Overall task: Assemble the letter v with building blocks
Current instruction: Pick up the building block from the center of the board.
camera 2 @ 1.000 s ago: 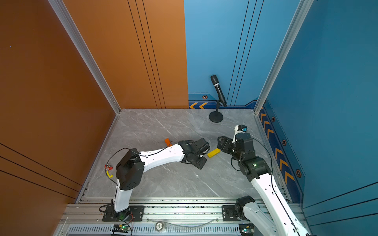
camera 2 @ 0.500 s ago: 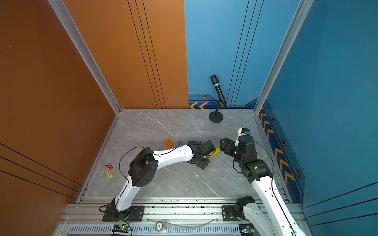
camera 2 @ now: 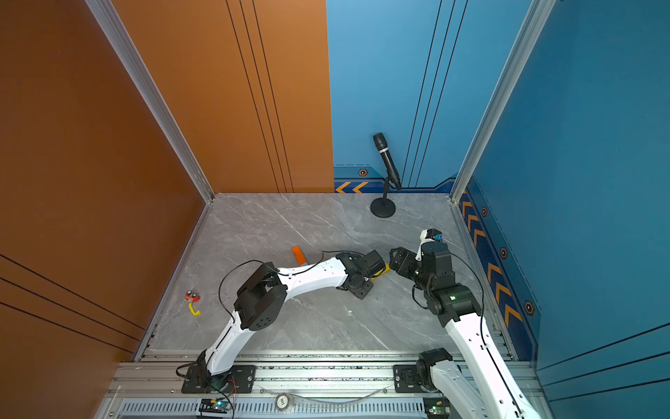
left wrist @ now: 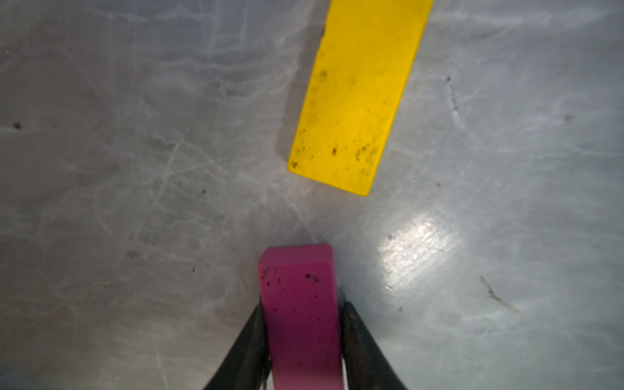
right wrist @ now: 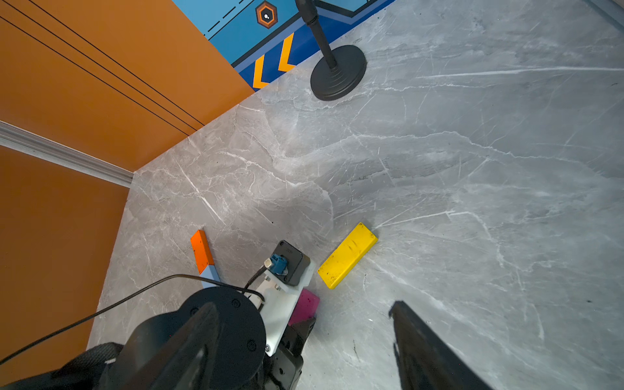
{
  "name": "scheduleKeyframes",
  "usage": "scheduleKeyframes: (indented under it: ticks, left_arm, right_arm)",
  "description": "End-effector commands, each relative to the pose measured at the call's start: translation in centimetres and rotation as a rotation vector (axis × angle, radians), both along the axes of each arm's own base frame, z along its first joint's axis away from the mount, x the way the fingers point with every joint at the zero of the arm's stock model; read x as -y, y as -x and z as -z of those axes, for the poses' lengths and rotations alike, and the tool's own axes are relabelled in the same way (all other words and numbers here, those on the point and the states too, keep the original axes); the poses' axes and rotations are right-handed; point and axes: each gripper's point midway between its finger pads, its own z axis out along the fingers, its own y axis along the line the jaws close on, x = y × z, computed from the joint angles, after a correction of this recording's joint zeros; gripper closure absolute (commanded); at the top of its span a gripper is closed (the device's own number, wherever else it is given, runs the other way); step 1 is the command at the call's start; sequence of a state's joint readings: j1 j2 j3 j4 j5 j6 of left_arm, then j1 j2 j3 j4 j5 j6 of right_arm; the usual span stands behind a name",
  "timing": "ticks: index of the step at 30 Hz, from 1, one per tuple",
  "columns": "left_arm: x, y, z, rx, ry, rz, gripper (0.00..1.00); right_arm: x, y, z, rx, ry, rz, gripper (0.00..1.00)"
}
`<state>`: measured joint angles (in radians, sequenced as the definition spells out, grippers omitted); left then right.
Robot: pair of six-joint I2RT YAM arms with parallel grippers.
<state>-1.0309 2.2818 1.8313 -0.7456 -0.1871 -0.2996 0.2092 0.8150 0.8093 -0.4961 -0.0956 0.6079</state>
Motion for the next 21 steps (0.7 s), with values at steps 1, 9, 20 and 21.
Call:
scheduleKeyframes:
  ticks: [1,9,20,21]
  left_arm:
    - [-0.9,0.4,0.6,0.001,-0.067,0.015,0.75]
    - [-1.8,-0.3,0.4,0.017,-0.087,0.016,0.90]
    - [-5.3,-4.2,0.3,0.029,-0.124,-0.010,0.89]
    - [-5.6,-4.6,0.2,0.030,-0.125,-0.012,0.89]
  right_arm:
    - [0.0,0.3,0.5,-0.014,-0.016,0.006,0.19]
    - [-0.3,0.1,1.0,-0.022,-0.037,0.003,0.20]
    - [-0.7,-0.3,1.4,-0.031,-0.049,-0.003,0.22]
    - [-0.7,-0.3,1.4,-0.032,-0.052,-0.002,0.22]
